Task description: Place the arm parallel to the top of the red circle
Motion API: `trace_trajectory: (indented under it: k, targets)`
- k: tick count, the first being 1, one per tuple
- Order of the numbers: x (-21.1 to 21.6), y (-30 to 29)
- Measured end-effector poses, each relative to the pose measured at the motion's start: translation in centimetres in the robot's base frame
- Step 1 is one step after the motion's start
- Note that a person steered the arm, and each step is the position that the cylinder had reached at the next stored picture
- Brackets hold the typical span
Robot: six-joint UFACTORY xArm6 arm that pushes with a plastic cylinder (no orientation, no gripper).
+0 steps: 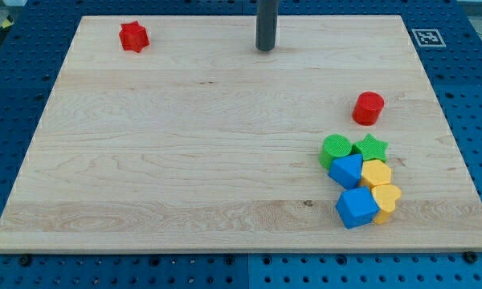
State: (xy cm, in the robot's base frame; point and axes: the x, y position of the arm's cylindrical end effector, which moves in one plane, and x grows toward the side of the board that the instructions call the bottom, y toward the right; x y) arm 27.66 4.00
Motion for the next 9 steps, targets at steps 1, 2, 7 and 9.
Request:
trace_trajectory:
  k: [1,2,7,9]
  targets:
    - [0.1,0.2]
    - [0.1,0.2]
    - [0.1,5.0]
    - [1.0,8.2]
